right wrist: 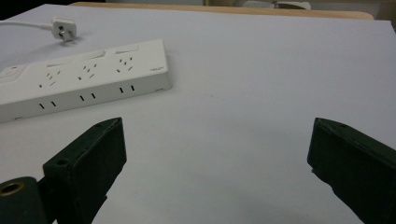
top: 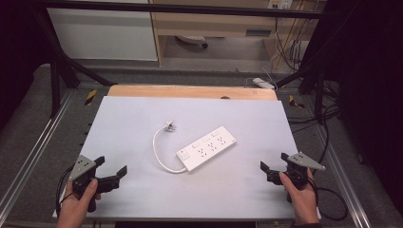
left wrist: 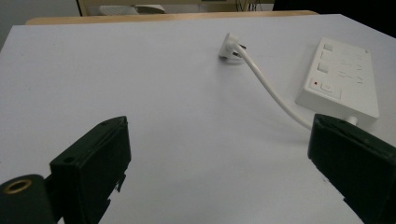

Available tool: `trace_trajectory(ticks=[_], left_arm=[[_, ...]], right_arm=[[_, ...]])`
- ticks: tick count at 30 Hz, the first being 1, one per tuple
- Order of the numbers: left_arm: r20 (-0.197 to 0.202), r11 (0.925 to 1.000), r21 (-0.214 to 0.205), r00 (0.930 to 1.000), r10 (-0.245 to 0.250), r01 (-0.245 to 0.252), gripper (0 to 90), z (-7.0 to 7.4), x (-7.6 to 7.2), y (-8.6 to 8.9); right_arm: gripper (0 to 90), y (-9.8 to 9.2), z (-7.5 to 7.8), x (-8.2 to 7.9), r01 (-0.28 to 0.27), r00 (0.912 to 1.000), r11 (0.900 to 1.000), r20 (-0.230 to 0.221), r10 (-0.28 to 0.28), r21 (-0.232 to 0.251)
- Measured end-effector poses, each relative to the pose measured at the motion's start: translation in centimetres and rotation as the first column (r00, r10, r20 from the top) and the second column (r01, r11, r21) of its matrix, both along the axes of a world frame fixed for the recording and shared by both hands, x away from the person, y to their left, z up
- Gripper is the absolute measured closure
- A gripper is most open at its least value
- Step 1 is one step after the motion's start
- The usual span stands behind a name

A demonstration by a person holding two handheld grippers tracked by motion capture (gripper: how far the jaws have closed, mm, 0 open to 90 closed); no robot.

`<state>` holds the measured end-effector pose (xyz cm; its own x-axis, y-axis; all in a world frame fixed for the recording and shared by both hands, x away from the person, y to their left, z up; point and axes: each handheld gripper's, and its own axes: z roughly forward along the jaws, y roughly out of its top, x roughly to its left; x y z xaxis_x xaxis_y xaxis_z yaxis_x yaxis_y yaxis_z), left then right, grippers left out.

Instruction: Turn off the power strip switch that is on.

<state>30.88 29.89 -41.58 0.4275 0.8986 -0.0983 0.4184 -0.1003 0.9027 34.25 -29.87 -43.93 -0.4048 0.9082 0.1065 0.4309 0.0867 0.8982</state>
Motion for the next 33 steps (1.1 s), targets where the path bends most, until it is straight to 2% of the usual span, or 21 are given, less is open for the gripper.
trace_trajectory(ticks=[14,23,30,33], left_arm=[[-0.013,0.9999,0.008,0.9999,-0.01,0.01,5.9,-0.2,0.0,-0.2],[-0.01,0.9999,0.006,0.9998,-0.015,0.015,5.9,-0.2,0.0,-0.2],[-0.01,0.9998,0.009,0.9998,-0.017,0.017,5.9,-0.2,0.0,-0.3],[-0.003,0.9998,0.009,0.9999,-0.017,0.017,5.9,-0.1,-0.1,-0.3]], right_arm=[[4.8,0.9,0.5,0.4,-0.025,0.9992,0.9997,0.031,0.025,0.006],[4.4,2.2,1.4,0.8,-0.048,0.9964,0.9989,0.07,0.048,0.0],[4.5,3.2,2.4,1.0,-0.057,0.9931,0.9983,0.103,0.055,0.015],[5.5,3.4,2.9,0.9,-0.064,0.9938,0.9978,0.092,0.062,0.017]])
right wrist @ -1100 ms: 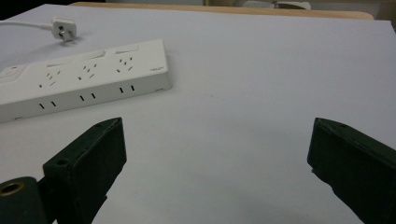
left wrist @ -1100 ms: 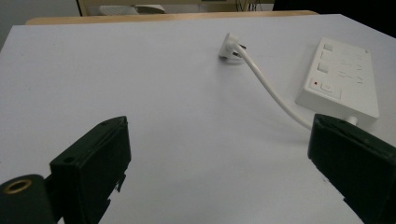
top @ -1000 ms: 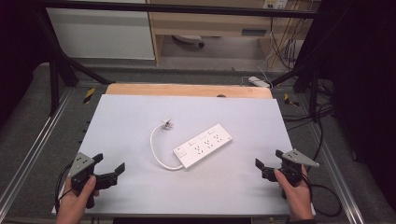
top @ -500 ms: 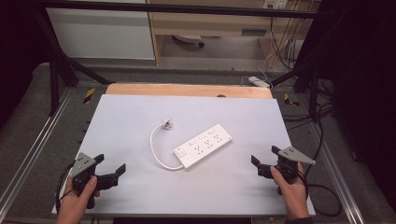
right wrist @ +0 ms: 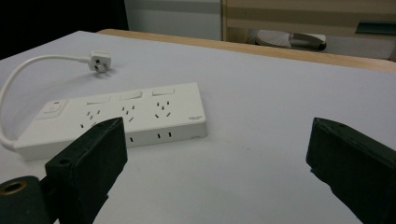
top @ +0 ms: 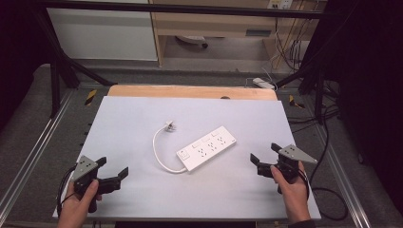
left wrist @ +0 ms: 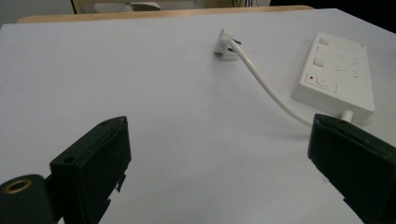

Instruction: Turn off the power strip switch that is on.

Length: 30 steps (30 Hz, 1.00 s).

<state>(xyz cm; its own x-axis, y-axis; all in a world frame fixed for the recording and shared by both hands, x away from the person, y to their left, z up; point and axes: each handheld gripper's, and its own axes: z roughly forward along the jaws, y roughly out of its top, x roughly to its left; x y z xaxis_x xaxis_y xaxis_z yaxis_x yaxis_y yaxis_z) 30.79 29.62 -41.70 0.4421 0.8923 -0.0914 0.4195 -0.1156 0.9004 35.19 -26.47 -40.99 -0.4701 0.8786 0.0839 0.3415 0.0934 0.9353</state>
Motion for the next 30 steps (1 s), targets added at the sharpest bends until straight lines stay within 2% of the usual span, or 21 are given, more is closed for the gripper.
trace_trajectory(ticks=[10,22,26,30], left_arm=[[-0.002,1.0,0.003,1.0,-0.003,0.003,5.9,-0.1,0.0,0.0],[-0.009,0.9999,0.005,0.9999,-0.009,0.009,5.9,-0.2,0.1,-0.2],[-0.009,1.0,0.003,0.9999,-0.008,0.008,5.9,-0.2,0.0,-0.2],[-0.009,0.9999,0.007,0.9999,-0.01,0.01,5.9,-0.2,0.1,-0.2]], right_arm=[[2.3,0.9,1.0,0.3,-0.027,0.9996,0.9996,0.006,0.027,0.008],[3.1,2.1,1.9,0.9,-0.06,0.9982,0.9982,-0.003,0.06,0.01],[2.7,2.7,2.2,1.3,-0.075,0.9972,0.9967,-0.009,0.075,0.031],[3.0,3.3,2.7,1.6,-0.084,0.9965,0.9964,-0.004,0.084,0.014]])
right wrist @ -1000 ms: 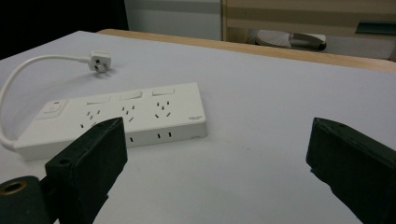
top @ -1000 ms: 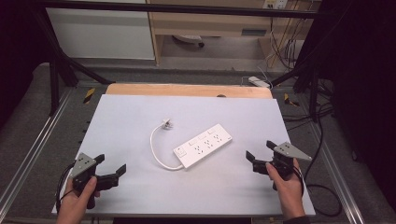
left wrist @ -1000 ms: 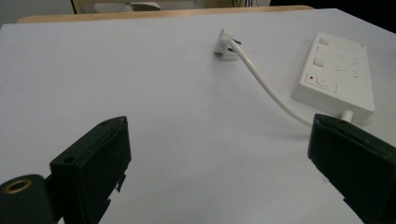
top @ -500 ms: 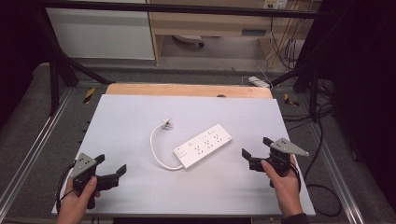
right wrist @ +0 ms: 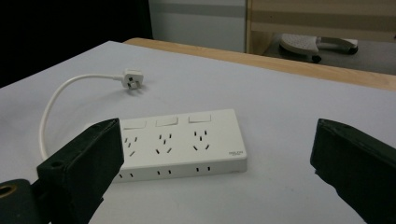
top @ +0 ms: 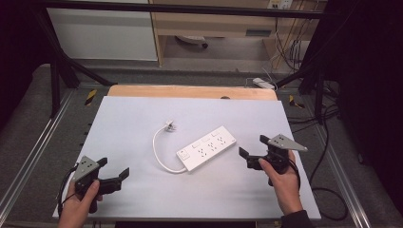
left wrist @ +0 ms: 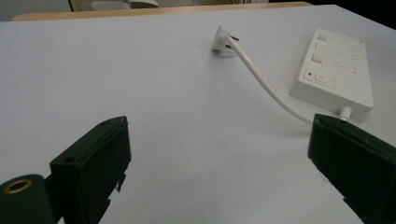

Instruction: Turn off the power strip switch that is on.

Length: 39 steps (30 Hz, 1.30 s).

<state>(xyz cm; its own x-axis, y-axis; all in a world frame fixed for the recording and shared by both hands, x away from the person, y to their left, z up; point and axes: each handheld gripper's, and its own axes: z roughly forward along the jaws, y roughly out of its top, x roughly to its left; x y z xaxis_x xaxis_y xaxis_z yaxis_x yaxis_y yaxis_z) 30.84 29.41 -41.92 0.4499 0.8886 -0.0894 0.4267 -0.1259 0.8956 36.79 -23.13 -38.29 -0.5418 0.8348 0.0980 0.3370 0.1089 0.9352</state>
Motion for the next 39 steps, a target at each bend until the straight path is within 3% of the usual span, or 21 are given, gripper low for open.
trace_trajectory(ticks=[10,21,39], left_arm=[[-0.004,1.0,0.005,1.0,-0.003,0.003,5.9,0.0,0.0,-0.1],[-0.007,0.9999,0.008,0.9999,-0.008,0.008,6.0,0.0,0.0,-0.1],[-0.009,0.9999,0.009,0.9999,-0.008,0.008,6.0,0.0,0.0,-0.1]], right_arm=[[1.8,1.5,0.4,0.8,-0.017,0.9987,0.9975,0.047,0.02,-0.069],[3.6,2.8,0.2,2.2,-0.022,0.9993,0.9988,0.029,0.023,-0.044],[3.6,4.3,0.3,3.5,-0.041,0.9989,0.9982,0.022,0.042,-0.043]])
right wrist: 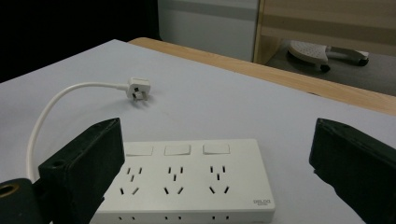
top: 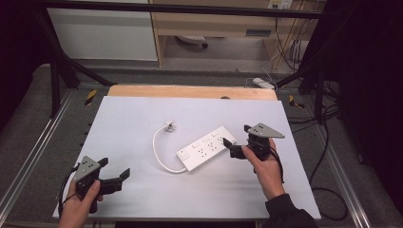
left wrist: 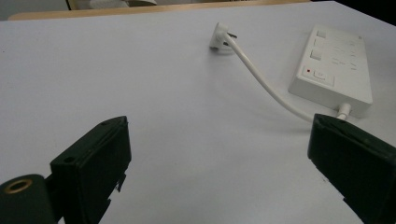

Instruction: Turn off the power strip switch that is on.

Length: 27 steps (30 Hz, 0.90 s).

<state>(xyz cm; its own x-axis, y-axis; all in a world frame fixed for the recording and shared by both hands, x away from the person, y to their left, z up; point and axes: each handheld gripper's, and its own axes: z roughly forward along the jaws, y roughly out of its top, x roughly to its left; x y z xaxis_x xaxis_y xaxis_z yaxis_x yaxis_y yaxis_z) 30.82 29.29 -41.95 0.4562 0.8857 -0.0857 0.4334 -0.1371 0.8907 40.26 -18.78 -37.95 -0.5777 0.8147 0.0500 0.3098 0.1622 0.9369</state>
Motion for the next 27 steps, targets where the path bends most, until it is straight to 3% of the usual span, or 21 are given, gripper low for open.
trace_trajectory(ticks=[19,27], left_arm=[[0.002,1.0,0.005,1.0,-0.006,0.006,6.0,0.0,0.0,-0.1],[0.003,1.0,0.007,1.0,-0.006,0.006,6.0,0.0,0.0,-0.1]], right_arm=[[3.6,2.3,-1.0,1.6,-0.019,0.9996,0.9997,-0.022,0.018,-0.014],[4.0,3.7,-1.6,2.2,-0.016,0.9995,0.9989,-0.029,0.014,-0.043]])
